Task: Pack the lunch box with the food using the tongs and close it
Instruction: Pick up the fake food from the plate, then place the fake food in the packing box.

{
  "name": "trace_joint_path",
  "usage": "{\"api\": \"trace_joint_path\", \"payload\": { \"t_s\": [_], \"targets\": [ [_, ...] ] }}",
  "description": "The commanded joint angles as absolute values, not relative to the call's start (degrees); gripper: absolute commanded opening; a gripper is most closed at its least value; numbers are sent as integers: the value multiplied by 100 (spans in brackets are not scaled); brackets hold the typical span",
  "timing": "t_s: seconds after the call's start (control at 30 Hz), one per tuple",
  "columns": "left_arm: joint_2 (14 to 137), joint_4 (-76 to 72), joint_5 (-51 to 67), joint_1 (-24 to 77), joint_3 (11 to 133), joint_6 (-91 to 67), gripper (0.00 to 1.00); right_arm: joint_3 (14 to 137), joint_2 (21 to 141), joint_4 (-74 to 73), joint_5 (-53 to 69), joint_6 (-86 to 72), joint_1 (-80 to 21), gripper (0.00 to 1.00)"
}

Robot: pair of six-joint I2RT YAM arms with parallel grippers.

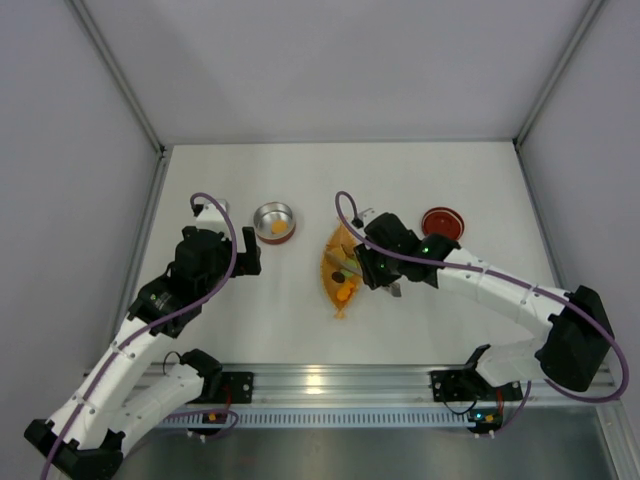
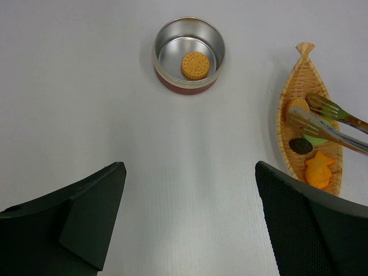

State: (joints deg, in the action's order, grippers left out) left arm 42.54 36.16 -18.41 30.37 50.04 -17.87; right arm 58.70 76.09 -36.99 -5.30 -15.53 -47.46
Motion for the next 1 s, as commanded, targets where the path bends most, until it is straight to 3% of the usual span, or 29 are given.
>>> {"api": "trace_joint_path", "payload": {
  "t_s": [0.0,0.43,0.97],
  "targets": [
    [4236,3524,-1810,3015,4992,-1793,99,6372,7269,-3691,-703,-1573,-4711,34],
    [4263,3516,-1819,3023,4983,-1793,99,7389,7584,-3902,-651,-1591,-4711,34],
    [4263,3533,-1837,3023,4983,-1802,99,10115,10133,-4201,-115,-1635,-4948,34]
  ]
}}
